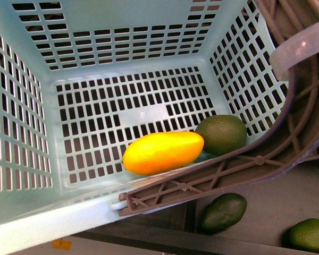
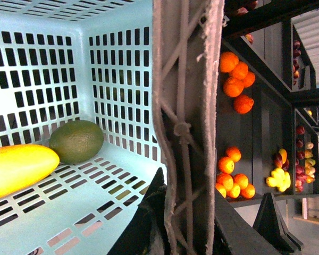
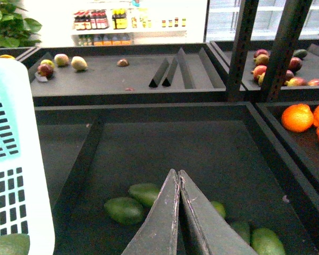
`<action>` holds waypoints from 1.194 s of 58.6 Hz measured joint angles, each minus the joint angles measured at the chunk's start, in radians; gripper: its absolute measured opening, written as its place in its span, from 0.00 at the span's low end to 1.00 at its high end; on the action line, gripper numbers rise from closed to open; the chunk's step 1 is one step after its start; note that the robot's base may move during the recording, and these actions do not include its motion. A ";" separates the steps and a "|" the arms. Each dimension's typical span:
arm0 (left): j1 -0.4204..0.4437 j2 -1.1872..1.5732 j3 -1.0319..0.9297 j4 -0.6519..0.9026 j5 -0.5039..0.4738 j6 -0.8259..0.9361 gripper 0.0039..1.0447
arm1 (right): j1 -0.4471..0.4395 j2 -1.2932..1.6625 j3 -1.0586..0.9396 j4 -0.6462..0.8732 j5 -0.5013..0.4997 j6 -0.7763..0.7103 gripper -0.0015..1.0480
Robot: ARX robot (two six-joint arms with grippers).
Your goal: Pick mango and avocado into basket
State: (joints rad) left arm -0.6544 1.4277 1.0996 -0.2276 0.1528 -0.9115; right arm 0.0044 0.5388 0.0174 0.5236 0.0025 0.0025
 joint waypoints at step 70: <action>0.000 0.000 0.000 0.000 0.000 0.001 0.08 | -0.001 -0.531 0.000 -0.521 -0.001 0.000 0.02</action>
State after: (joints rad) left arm -0.6544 1.4273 1.0996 -0.2276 0.1532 -0.9104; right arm 0.0032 0.0078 0.0174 0.0025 0.0017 0.0029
